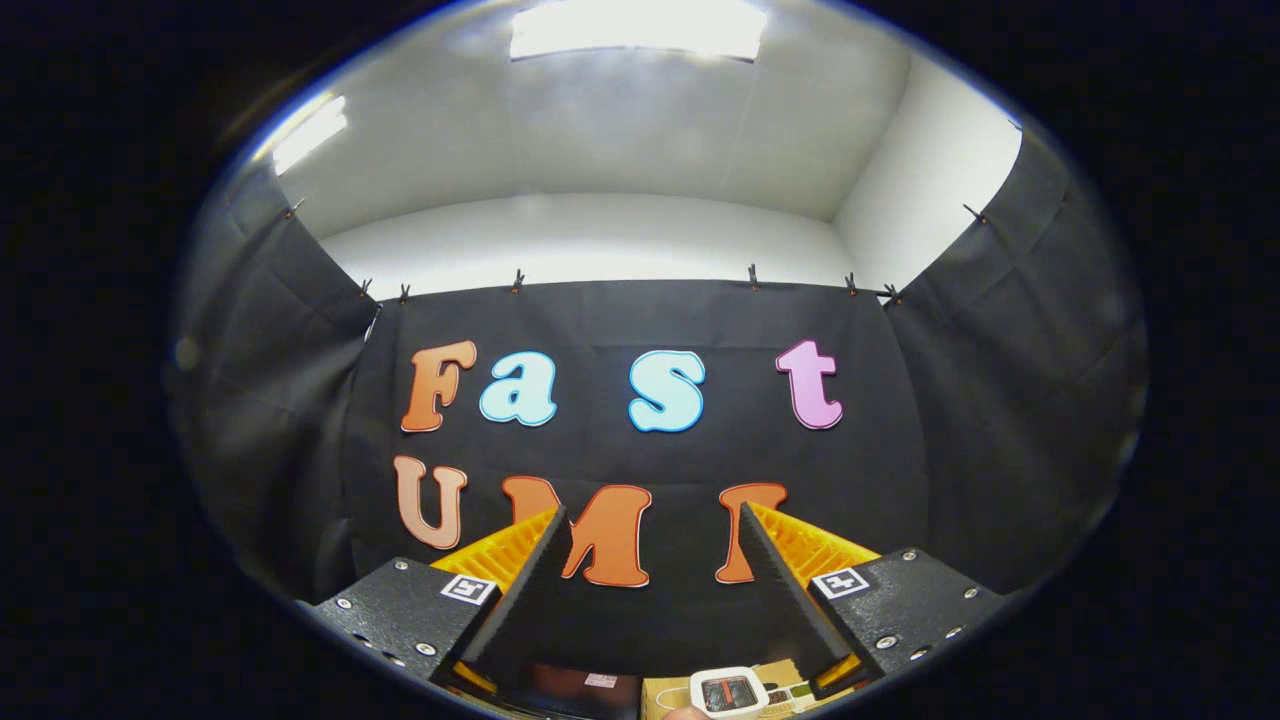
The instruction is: Open the toaster oven, put the food inside, and close the toaster oven door.
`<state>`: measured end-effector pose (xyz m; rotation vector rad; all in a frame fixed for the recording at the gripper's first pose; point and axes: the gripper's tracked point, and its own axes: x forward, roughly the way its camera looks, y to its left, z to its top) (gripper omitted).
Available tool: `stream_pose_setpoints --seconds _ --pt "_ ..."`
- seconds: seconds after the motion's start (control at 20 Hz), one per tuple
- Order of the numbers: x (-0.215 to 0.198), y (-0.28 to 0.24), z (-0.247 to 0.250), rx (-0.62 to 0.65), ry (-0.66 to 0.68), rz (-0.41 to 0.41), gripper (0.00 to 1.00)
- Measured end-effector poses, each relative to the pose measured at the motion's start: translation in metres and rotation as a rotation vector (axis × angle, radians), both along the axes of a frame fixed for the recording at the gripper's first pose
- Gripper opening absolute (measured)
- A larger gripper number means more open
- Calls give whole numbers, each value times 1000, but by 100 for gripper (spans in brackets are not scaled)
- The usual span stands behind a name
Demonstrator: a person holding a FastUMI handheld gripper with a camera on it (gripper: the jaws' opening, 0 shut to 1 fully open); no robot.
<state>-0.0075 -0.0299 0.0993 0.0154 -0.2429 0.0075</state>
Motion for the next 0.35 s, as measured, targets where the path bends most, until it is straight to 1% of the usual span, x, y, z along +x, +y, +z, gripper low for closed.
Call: stream_pose_setpoints --seconds 0.2,0.35 --pt "2 -6 0 7 14 -5 99" --pt "2 0 -2 7 27 14 99"
